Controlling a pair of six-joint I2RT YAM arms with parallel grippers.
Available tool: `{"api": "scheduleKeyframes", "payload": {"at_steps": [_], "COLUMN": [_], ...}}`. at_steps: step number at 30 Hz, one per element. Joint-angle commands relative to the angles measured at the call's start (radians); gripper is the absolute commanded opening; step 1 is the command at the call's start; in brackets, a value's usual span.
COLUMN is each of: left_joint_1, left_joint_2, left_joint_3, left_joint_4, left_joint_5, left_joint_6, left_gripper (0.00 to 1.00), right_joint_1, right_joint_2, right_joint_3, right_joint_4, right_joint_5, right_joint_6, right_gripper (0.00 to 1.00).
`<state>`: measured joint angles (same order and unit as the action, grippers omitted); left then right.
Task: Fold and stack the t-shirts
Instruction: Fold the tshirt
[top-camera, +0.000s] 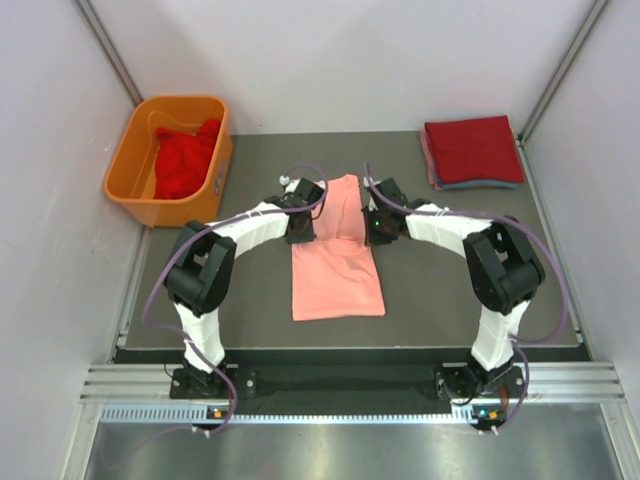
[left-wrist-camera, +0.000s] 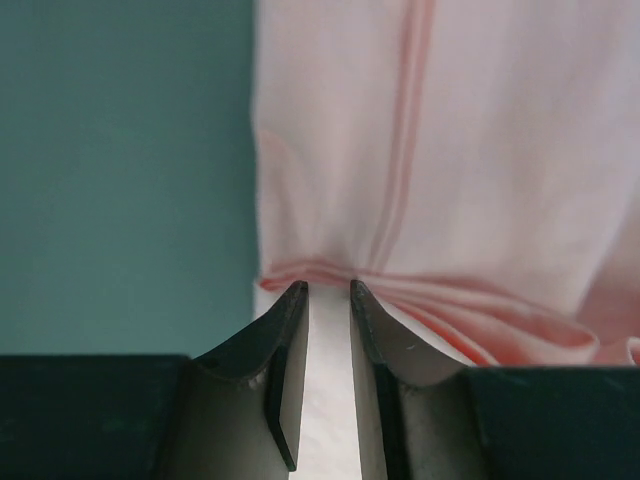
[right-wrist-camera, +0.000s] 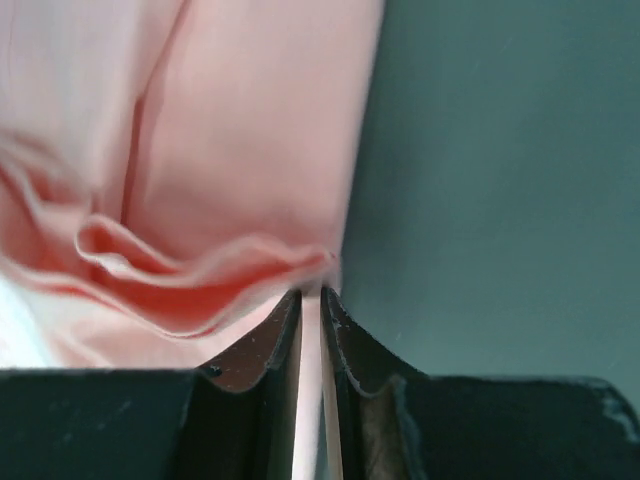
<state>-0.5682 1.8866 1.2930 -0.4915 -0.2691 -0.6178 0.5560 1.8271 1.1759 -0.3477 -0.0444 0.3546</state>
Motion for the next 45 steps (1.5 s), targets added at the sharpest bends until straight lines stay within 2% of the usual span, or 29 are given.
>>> {"api": "scheduleKeyframes", "payload": {"at_steps": [1, 8, 12, 15, 24, 34, 37, 39, 40, 41, 45], "left_joint_1": [0.044, 0.083, 0.085, 0.088, 0.102, 0.117, 0.123, 0.125, 0.128, 0.128, 0.136], "left_joint_2": [0.012, 0.049, 0.026, -0.009, -0.095, 0.015, 0.048, 0.058, 0.066, 0.069, 0.077], "left_joint_3": [0.057, 0.095, 0.166, 0.172, 0.009, -0.027, -0.018, -0.012, -0.011, -0.011, -0.015], "left_joint_4": [0.016, 0.031, -0.103, -0.150, -0.099, -0.039, -0.035, -0.039, -0.041, -0.042, -0.050], "left_joint_5": [-0.107, -0.052, -0.064, -0.019, 0.180, 0.206, 0.199, 0.185, 0.176, 0.166, 0.133], "left_joint_6": [0.024, 0.061, 0.078, 0.113, 0.118, 0.115, 0.110, 0.104, 0.102, 0.095, 0.079], "left_gripper": [0.28, 0.28, 0.30, 0.31, 0.36, 0.38, 0.33, 0.13, 0.07, 0.02, 0.00], "right_joint_1": [-0.039, -0.051, -0.085, -0.117, -0.145, -0.145, -0.145, -0.148, -0.149, -0.157, -0.171], "right_joint_2": [0.056, 0.083, -0.001, -0.061, 0.023, 0.132, 0.169, 0.172, 0.167, 0.164, 0.152], "right_joint_3": [0.099, 0.085, 0.047, 0.024, 0.079, 0.116, 0.117, 0.108, 0.100, 0.081, 0.062], "right_joint_4": [0.058, 0.073, 0.044, 0.039, 0.000, 0.019, 0.036, 0.052, 0.061, 0.070, 0.088], "right_joint_5": [-0.006, -0.015, -0.028, -0.123, -0.298, -0.321, -0.321, -0.290, -0.273, -0.252, -0.201], "right_joint_6": [-0.025, -0.023, -0.035, -0.071, -0.149, -0.161, -0.158, -0.144, -0.138, -0.132, -0.103], "right_gripper": [0.14, 0.15, 0.20, 0.27, 0.31, 0.32, 0.29, 0.17, 0.05, 0.00, 0.00]}}
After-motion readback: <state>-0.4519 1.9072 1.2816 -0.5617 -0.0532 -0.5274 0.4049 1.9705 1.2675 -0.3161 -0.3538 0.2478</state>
